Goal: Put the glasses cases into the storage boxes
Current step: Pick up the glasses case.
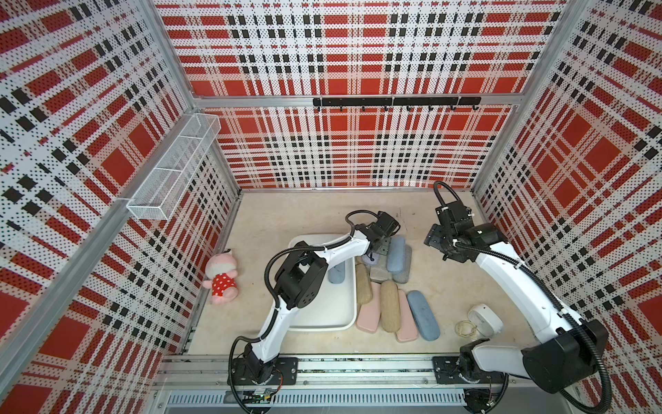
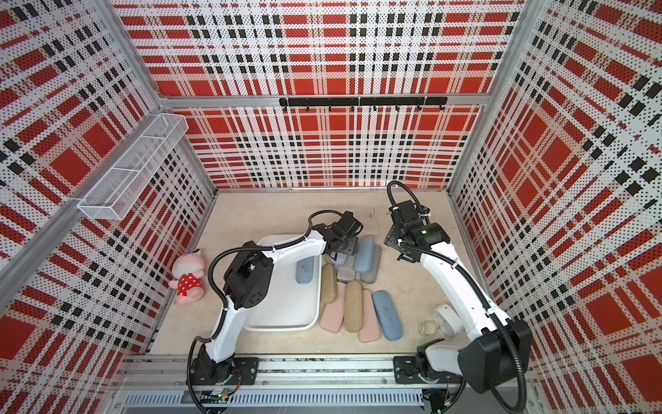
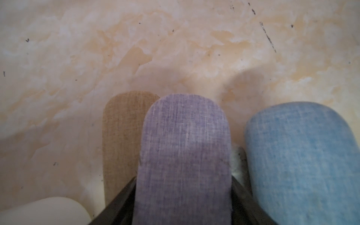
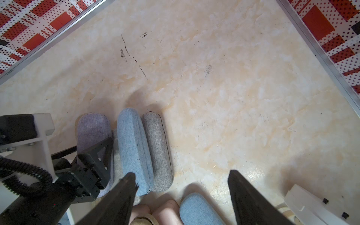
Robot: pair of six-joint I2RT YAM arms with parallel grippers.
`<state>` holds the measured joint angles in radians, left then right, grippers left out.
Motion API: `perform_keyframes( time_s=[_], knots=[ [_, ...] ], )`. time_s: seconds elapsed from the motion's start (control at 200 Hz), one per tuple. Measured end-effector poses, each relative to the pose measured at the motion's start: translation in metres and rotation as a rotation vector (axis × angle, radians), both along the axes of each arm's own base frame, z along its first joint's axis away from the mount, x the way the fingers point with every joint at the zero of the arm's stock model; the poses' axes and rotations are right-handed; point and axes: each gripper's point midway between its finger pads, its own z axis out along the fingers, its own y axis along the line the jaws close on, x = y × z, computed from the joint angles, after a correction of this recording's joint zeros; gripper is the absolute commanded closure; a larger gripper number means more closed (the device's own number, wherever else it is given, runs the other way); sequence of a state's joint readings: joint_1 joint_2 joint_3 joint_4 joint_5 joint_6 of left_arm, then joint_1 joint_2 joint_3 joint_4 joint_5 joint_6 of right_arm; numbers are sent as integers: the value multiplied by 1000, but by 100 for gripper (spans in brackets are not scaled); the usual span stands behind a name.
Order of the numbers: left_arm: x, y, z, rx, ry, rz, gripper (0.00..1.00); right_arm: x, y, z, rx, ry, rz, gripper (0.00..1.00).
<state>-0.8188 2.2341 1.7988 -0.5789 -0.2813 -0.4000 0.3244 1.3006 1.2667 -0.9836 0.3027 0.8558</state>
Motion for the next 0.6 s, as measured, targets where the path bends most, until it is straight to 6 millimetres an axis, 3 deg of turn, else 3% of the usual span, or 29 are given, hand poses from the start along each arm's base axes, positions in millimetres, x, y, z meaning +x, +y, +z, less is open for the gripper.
perform_keyframes(
  time_s=[0.446,0.511,0.596],
  knots=[
    [-3,-11,12,-41,4,4,42,-2,-2,8,0,-26,-3,22],
    [-1,-7,22,-57,1,19,42,-2,-2,8,-1,-27,-3,22],
    [0,4,54,-103,-24,45,41,-2,-2,8,-1,-26,-1,22]
  ],
)
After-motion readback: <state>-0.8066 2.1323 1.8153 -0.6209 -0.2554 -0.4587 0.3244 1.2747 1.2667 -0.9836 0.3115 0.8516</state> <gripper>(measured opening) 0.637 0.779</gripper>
